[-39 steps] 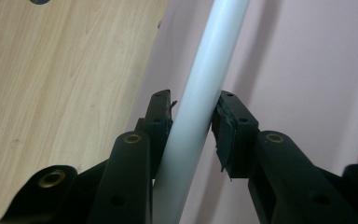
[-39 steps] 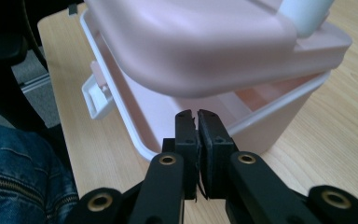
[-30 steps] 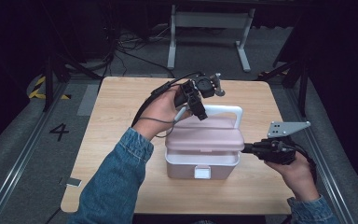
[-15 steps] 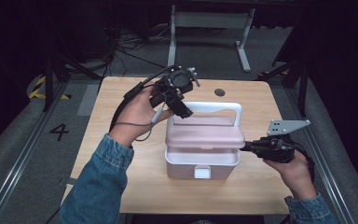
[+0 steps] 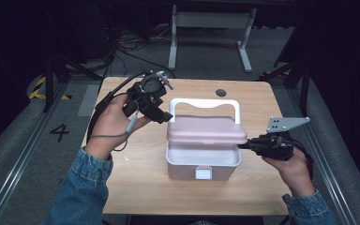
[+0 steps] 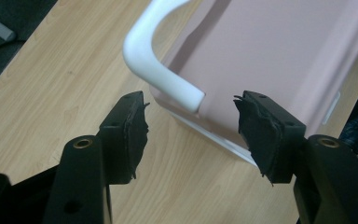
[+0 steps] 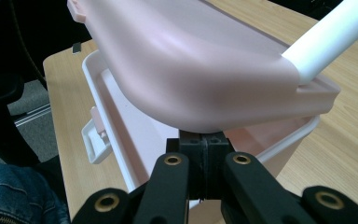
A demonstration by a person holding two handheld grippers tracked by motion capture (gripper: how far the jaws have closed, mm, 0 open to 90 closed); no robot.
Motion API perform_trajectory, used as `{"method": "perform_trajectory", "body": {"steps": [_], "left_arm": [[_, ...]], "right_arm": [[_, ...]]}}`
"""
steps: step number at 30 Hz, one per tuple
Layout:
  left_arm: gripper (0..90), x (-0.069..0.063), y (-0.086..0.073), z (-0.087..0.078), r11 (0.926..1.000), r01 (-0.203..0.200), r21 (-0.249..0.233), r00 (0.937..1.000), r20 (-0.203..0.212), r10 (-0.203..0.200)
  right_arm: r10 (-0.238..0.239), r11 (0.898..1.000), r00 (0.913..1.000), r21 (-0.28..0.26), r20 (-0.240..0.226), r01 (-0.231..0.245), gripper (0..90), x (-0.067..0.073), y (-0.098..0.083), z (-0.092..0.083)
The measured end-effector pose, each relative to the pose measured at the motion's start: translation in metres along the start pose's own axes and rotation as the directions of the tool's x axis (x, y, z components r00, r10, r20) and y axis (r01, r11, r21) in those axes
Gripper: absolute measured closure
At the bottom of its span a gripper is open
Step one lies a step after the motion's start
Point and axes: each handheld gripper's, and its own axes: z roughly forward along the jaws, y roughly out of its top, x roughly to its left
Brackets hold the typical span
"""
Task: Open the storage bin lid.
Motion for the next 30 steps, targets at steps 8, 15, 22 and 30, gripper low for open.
{"method": "perform_trajectory", "body": {"steps": [8,15,22,30], "left_arm": [[39.3,-0.005,-0.034,0.005,0.9989,0.043,-0.018,0.9990,-0.011,-0.044],[38.5,-0.009,-0.058,0.020,0.9944,0.065,-0.083,0.9972,0.040,-0.062],[38.4,-0.009,-0.075,0.043,0.9836,0.089,-0.157,0.9938,0.080,-0.077],[37.2,-0.011,-0.074,0.055,0.9706,0.110,-0.214,0.9900,0.110,-0.088]], "right_arm": [[0.002,0.999,0.9997,-0.032,0.023,-0.001,89.9,0.001,0.002,-0.001],[0.021,0.999,0.9992,-0.044,0.035,-0.020,89.9,0.001,0.003,-0.001],[0.040,0.998,0.9983,-0.058,0.043,-0.037,89.8,0.001,0.004,-0.001],[0.047,0.995,0.9972,-0.090,0.059,-0.041,89.9,0.000,0.007,-0.002]]}}
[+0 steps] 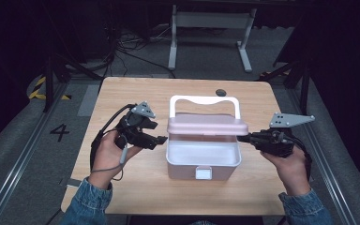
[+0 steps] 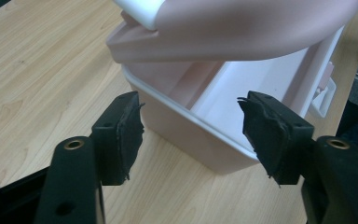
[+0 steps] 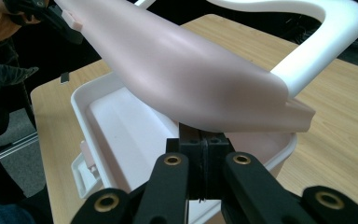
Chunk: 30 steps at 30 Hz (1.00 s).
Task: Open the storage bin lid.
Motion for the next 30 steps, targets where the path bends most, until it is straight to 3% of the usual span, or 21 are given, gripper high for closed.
{"method": "perform_trajectory", "body": {"steps": [7,10,15,21,23,30], "left_arm": [[36.4,0.001,0.005,0.007,0.9992,-0.001,-0.040,0.9998,-0.018,0.000],[36.2,0.000,0.007,0.009,0.9977,0.006,-0.067,0.9991,-0.041,-0.009],[35.3,-0.006,0.010,0.009,0.9921,-0.023,-0.124,0.9960,-0.089,0.012],[39.5,-0.011,0.016,0.012,0.9882,-0.031,-0.150,0.9956,-0.092,0.017],[42.7,-0.012,0.018,0.013,0.9858,-0.030,-0.165,0.9975,-0.068,0.019],[45.3,-0.010,0.019,0.015,0.9835,-0.027,-0.179,0.9960,-0.089,0.011]], "right_arm": [[-0.002,0.999,0.9998,-0.034,0.019,0.003,89.9,-0.002,0.001,-0.001],[0.003,0.999,0.9998,-0.042,0.019,-0.002,89.9,-0.003,0.001,-0.001],[0.021,0.999,0.9996,-0.043,0.018,-0.020,89.8,-0.003,0.002,-0.001],[0.042,0.998,0.9990,-0.045,0.012,-0.042,89.8,-0.003,0.003,0.001],[0.042,0.998,0.9990,-0.044,0.016,-0.041,89.7,-0.003,0.003,0.001],[0.046,0.998,0.9989,-0.046,0.012,-0.045,88.8,-0.003,0.003,0.002]]}}
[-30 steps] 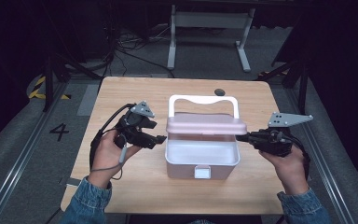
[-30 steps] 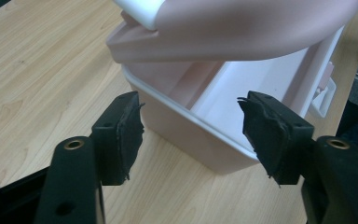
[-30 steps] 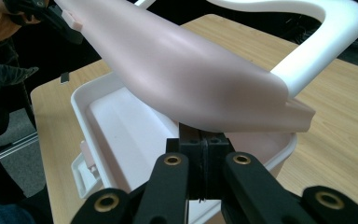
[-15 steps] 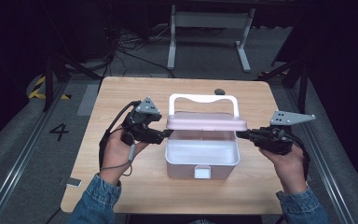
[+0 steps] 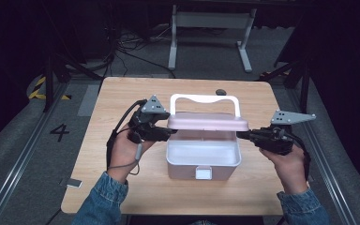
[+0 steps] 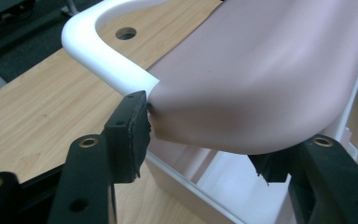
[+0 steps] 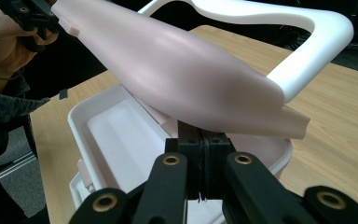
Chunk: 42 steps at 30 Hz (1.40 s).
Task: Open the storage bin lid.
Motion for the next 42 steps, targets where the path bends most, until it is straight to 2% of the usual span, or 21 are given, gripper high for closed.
{"method": "perform_trajectory", "body": {"steps": [1,4,5,7,10,17,24,27,32,36,42], "left_arm": [[46.2,0.000,0.000,0.000,1.0000,-0.002,-0.002,1.0000,-0.009,0.002],[49.0,-0.005,0.001,0.001,0.9984,-0.051,-0.024,0.9967,-0.064,0.049],[49.6,-0.005,0.001,0.001,0.9984,-0.051,-0.024,0.9967,-0.064,0.049],[50.3,-0.008,0.003,0.002,0.9959,-0.086,-0.027,0.9919,-0.096,0.083],[51.9,-0.007,0.004,0.003,0.9967,-0.076,-0.029,0.9922,-0.101,0.073],[57.0,0.003,0.006,0.004,0.9994,-0.023,-0.026,0.9966,-0.079,0.021],[60.7,0.009,0.012,0.004,0.9995,-0.004,-0.032,0.9970,-0.077,0.002],[61.3,0.012,0.015,0.005,0.9993,-0.008,-0.037,0.9971,-0.076,0.005],[63.4,0.018,0.023,0.002,0.9970,-0.001,-0.077,0.9969,-0.079,-0.005],[66.0,0.021,0.029,0.002,0.9974,-0.008,-0.071,0.9961,-0.088,0.001],[69.7,0.026,0.037,0.003,0.9981,-0.020,-0.059,0.9945,-0.104,0.013]], "right_arm": [[0.001,1.000,1.0000,-0.001,0.002,-0.001,88.6,0.000,0.000,0.000],[0.003,1.000,1.0000,-0.008,0.003,-0.003,87.5,0.000,0.000,-0.001],[0.003,1.000,1.0000,-0.011,0.003,-0.003,87.4,0.000,0.000,-0.001],[0.006,1.000,1.0000,-0.012,0.004,-0.006,87.3,0.000,0.000,-0.002],[0.006,1.000,1.0000,-0.013,0.003,-0.006,87.0,0.000,0.000,-0.003],[0.004,1.000,1.0000,-0.017,0.001,-0.004,85.0,0.000,0.000,-0.005],[0.012,1.000,0.9998,-0.026,0.018,-0.011,84.4,-0.001,-0.003,-0.013],[0.016,0.999,0.9994,-0.031,0.030,-0.015,84.0,-0.003,-0.005,-0.018],[0.026,0.999,0.9983,-0.040,0.052,-0.024,83.9,-0.004,-0.007,-0.026],[0.032,0.999,0.9972,-0.045,0.068,-0.029,83.2,-0.005,-0.010,-0.032],[0.018,1.000,0.9918,-0.027,0.126,-0.014,81.6,-0.006,-0.013,-0.039]]}}
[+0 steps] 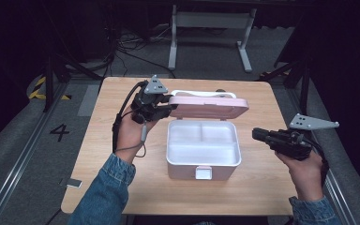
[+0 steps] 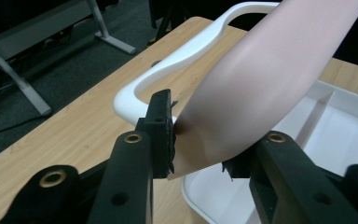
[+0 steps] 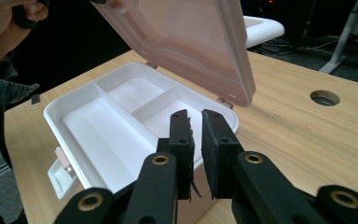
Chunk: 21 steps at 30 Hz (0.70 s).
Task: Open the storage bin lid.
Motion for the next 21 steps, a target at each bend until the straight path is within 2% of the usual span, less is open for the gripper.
{"method": "perform_trajectory", "body": {"steps": [4,11,21], "left_arm": [[72.2,0.004,0.006,0.003,1.0000,0.003,0.010,1.0000,0.001,-0.003],[73.3,0.021,0.014,0.011,0.9989,0.042,0.023,0.9981,0.045,-0.043],[74.2,0.038,0.023,0.021,0.9948,0.079,0.064,0.9926,0.088,-0.084]], "right_arm": [[-0.009,1.000,0.9997,0.011,0.024,0.009,77.8,-0.002,-0.002,-0.002],[0.000,1.000,0.9988,0.027,0.048,-0.001,72.1,-0.006,-0.008,-0.006],[0.038,0.997,0.9962,0.060,0.079,-0.043,66.7,-0.016,-0.019,-0.009]]}}
